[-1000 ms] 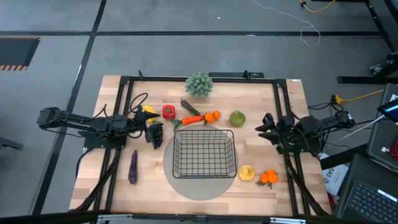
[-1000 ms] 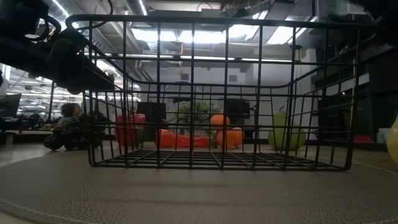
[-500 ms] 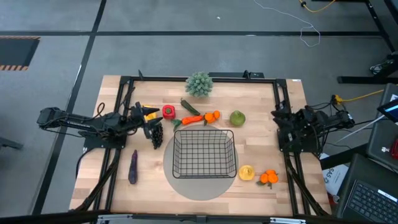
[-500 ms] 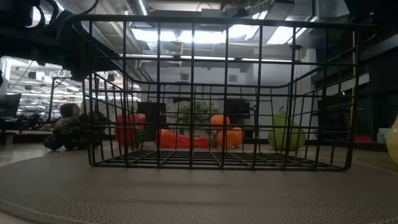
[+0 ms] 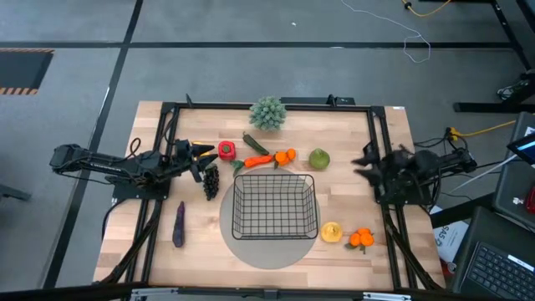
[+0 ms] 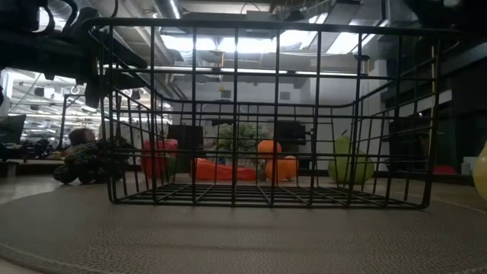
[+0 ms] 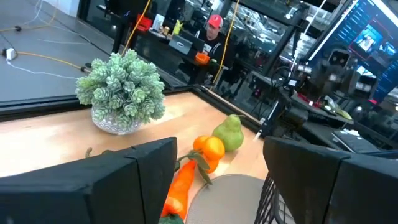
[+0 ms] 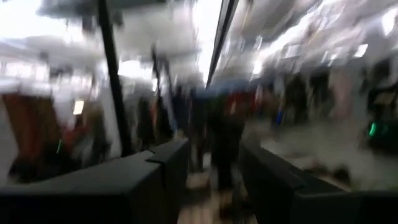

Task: Build produce basket
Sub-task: Put the green pear into the black wire basket

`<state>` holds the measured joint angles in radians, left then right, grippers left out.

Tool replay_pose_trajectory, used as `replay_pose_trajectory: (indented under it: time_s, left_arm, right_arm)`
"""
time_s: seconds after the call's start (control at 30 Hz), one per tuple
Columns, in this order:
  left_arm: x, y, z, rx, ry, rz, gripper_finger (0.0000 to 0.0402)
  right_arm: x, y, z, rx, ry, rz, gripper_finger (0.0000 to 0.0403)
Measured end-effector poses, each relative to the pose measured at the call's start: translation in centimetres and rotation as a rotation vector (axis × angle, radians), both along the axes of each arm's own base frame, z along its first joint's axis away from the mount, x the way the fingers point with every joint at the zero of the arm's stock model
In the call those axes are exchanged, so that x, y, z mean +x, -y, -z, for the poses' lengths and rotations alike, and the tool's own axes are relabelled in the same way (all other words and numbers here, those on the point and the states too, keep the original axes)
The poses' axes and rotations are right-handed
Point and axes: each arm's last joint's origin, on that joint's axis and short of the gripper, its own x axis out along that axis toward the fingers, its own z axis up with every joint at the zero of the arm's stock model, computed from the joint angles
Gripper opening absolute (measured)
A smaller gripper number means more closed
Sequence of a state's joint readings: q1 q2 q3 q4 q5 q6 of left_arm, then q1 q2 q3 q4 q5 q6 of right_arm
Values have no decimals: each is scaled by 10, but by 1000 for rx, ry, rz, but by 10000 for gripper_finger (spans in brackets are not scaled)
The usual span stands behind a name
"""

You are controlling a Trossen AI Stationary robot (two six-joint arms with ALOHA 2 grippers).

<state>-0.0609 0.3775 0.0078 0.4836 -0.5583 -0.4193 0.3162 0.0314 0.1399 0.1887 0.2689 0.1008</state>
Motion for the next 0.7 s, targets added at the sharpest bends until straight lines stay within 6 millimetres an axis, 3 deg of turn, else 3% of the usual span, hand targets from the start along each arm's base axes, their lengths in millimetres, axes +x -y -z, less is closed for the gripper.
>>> replay_pose_trajectory:
  time_s: [0.1, 0.27, 0.5, 0.6, 0.7]
  left_arm:
    - [1, 0, 1, -4, -8, 1, 229]
    - [1, 2, -5, -126, 123, 100, 229]
    - [1, 7, -18, -98, 250, 275, 229]
    - [-2, 9, -31, -53, 344, 350, 229]
    - [-3, 10, -45, 29, 376, 373, 229]
  right_arm:
    - [3, 0, 5, 46, -57, 8, 148]
    - [-2, 2, -13, 310, 130, -58, 148]
    - [0, -4, -18, 368, 156, -248, 148]
    - [-10, -1, -42, 401, 298, -309, 148]
    - [-24, -1, -71, 220, 406, -391, 148]
